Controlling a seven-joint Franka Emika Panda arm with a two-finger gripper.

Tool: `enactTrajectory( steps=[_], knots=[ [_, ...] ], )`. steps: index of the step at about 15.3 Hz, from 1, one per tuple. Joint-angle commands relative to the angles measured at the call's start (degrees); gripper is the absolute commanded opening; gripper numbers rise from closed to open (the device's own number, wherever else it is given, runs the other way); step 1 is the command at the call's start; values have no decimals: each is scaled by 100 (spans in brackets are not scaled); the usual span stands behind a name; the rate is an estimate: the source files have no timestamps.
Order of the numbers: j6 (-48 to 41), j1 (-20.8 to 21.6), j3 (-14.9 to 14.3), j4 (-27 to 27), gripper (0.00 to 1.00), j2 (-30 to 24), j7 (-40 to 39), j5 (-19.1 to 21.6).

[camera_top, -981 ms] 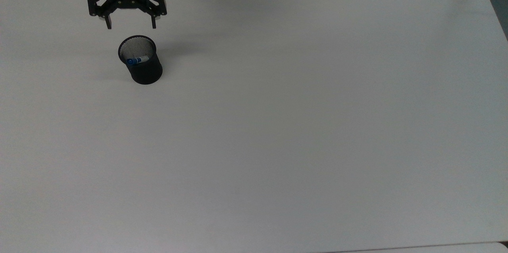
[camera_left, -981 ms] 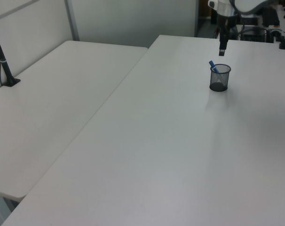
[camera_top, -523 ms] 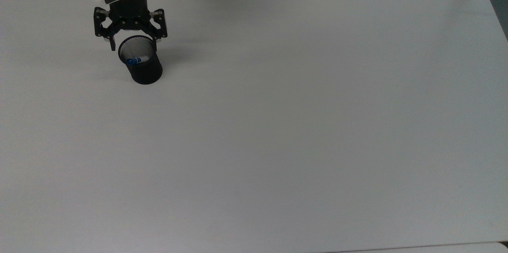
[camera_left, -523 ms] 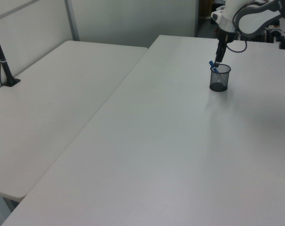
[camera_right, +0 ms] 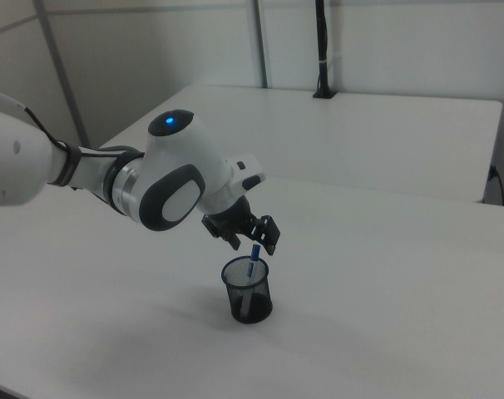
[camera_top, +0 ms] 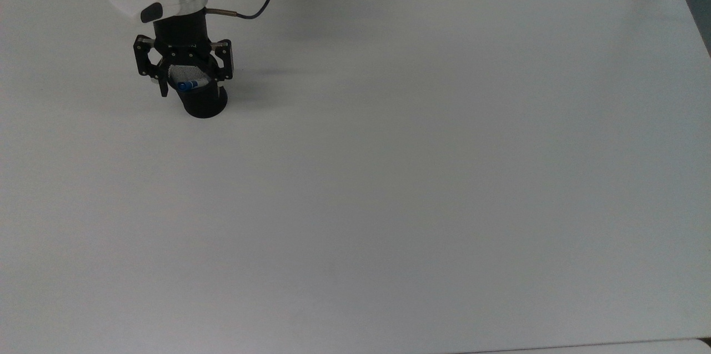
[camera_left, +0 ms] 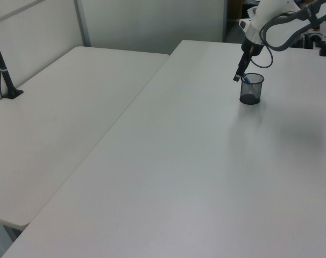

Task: Remove the marker
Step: 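Lower the gripper and close it on the blue marker, then lift the blue marker up out of the pen cup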

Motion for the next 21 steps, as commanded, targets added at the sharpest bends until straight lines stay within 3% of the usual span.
enactTrajectory(
  steps=[1, 4, 6, 12, 18, 21],
  knots=[
    [158, -20, -29, -69, 43, -17, -9, 120],
    [132, -47, -37, -60, 7, -78, 78, 129],
    [123, -56, -37, -60, 0, -96, 149, 129],
    [-17, -82, -37, -42, 0, -271, 140, 129],
    [-1177, -91, -29, 669, 0, -658, 140, 155],
    [-1493, -30, -3, 1107, 0, -694, 245, 610]
  ],
)
